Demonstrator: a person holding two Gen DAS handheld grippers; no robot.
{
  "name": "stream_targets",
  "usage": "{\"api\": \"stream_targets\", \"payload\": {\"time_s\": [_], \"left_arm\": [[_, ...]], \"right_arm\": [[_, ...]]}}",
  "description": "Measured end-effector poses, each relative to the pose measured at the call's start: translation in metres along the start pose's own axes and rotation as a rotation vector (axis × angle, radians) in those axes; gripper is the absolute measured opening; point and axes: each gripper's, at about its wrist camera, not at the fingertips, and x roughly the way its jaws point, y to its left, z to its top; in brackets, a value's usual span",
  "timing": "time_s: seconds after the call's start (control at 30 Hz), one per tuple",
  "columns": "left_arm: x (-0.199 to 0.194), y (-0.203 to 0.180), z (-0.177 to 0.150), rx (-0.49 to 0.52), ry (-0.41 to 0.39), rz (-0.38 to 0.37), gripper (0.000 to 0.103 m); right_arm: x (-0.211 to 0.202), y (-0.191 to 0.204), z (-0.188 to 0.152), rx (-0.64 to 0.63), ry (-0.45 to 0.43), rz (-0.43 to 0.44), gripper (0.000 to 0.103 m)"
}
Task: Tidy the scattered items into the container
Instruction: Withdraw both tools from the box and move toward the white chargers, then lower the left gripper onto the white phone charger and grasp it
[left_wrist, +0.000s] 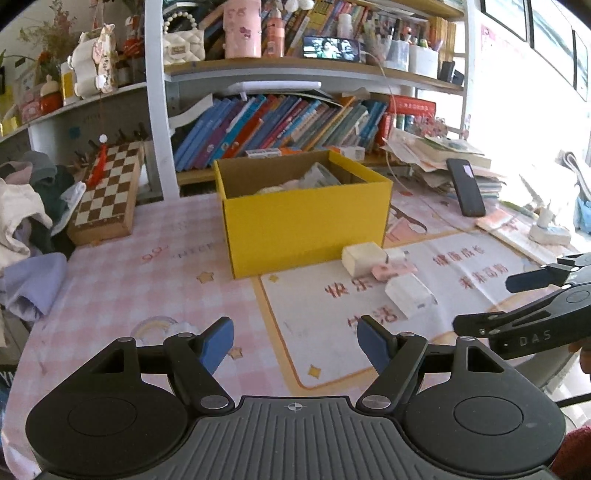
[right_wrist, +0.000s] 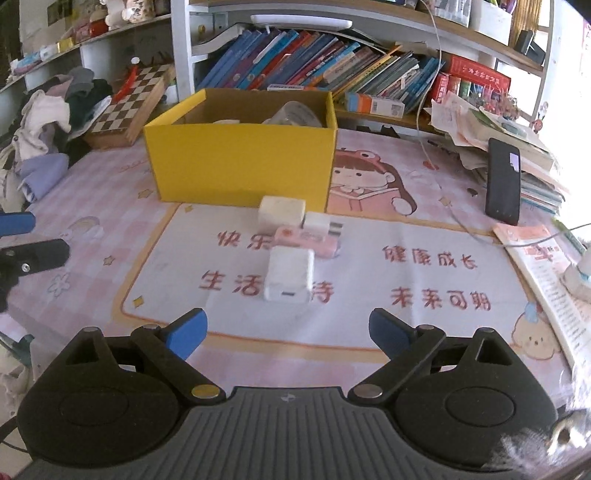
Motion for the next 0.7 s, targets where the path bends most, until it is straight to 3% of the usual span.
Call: {"api": "stream_targets", "payload": {"time_s": [0.3,0.7], "left_arm": [[0.000,-0.013,-0.015,0.012,0.004,-0.033,0.077],[0.012,-0.032,-0.019,0.053,0.020,-0.046,0.082]], "right_arm": [[-0.008,0.017,-0.013,-0.027,-0.014,-0.005,0.096],[-0.007,0.006,-0.013,-0.011,-0.012,-0.029,0.093]]}}
